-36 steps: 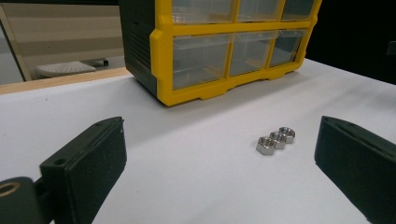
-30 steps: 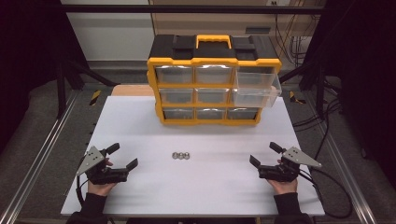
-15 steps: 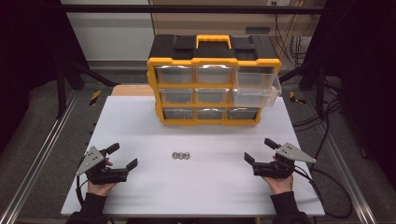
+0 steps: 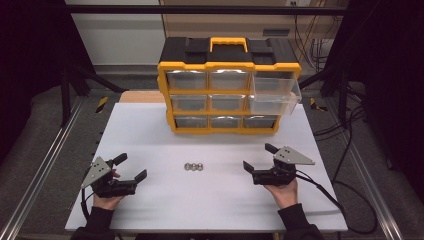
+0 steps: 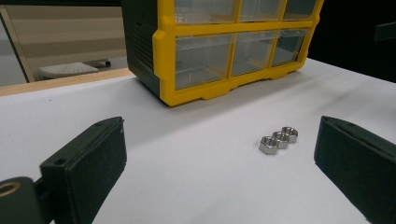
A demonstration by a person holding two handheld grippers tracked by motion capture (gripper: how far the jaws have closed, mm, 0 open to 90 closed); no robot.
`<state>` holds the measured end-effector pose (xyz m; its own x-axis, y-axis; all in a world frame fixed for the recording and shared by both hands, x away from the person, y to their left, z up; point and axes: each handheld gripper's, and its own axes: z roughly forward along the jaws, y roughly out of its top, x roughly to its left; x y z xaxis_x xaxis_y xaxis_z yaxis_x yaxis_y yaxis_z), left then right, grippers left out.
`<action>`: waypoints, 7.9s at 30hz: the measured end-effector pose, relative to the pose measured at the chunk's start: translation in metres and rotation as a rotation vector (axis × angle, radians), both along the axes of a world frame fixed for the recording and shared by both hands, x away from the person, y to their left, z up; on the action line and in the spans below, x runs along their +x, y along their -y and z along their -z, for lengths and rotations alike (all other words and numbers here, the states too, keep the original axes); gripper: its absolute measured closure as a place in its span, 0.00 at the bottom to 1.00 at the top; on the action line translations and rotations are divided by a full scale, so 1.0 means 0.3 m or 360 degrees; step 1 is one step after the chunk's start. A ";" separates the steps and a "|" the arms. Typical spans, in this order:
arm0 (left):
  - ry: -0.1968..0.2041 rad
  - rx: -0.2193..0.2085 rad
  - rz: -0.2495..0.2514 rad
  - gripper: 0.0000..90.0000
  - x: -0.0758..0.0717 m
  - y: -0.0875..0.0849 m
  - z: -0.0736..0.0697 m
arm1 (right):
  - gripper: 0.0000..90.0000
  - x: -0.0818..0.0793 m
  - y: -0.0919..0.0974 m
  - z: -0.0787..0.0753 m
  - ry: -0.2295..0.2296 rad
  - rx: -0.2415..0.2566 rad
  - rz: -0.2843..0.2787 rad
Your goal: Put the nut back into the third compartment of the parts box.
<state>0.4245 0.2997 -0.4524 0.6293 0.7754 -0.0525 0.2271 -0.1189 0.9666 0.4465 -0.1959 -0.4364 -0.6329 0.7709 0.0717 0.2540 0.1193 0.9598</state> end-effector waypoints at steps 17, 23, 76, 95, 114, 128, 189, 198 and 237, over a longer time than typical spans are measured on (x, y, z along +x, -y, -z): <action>-0.0007 0.0006 0.0005 0.02 0.003 0.001 0.004 | 0.03 0.086 -0.261 -0.017 -0.0047 -0.0129 -0.0164; -0.0008 0.0004 0.0007 0.02 0.003 0.001 0.005 | 0.05 0.121 -0.345 0.000 -0.0096 -0.0165 -0.0214; -0.0017 0.0017 0.0009 0.03 0.005 0.006 0.011 | 0.77 0.204 -0.500 0.202 -0.0476 -0.0460 -0.0485; -0.0014 0.0021 0.0004 0.03 0.004 0.006 0.010 | 0.78 0.191 -0.479 0.148 -0.0488 -0.0456 -0.0488; -0.0012 0.0020 0.0013 0.03 0.003 0.008 0.009 | 0.78 0.105 -0.356 -0.071 -0.0287 -0.0333 -0.0452; -0.0015 0.0022 0.0020 0.03 0.003 0.011 0.010 | 0.78 0.053 -0.218 -0.228 -0.0142 -0.0266 -0.0371; -0.0021 0.0029 0.0032 0.03 0.005 0.012 0.011 | 0.78 0.282 0.042 -0.658 -0.0107 -0.0312 0.0255; -0.0024 0.0038 0.0033 0.03 0.006 0.014 0.013 | 0.77 0.291 0.036 -0.650 -0.0166 -0.0367 0.0332; -0.0026 0.0036 0.0027 0.02 0.005 0.015 0.013 | 0.04 -0.026 -0.043 -0.547 0.0293 0.0004 0.0098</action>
<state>0.4261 0.2950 -0.4564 0.6416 0.7657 -0.0456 0.2408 -0.1446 0.9598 0.4387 -0.1830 -0.2723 -0.5870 0.8086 -0.0393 0.0806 0.1066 0.9910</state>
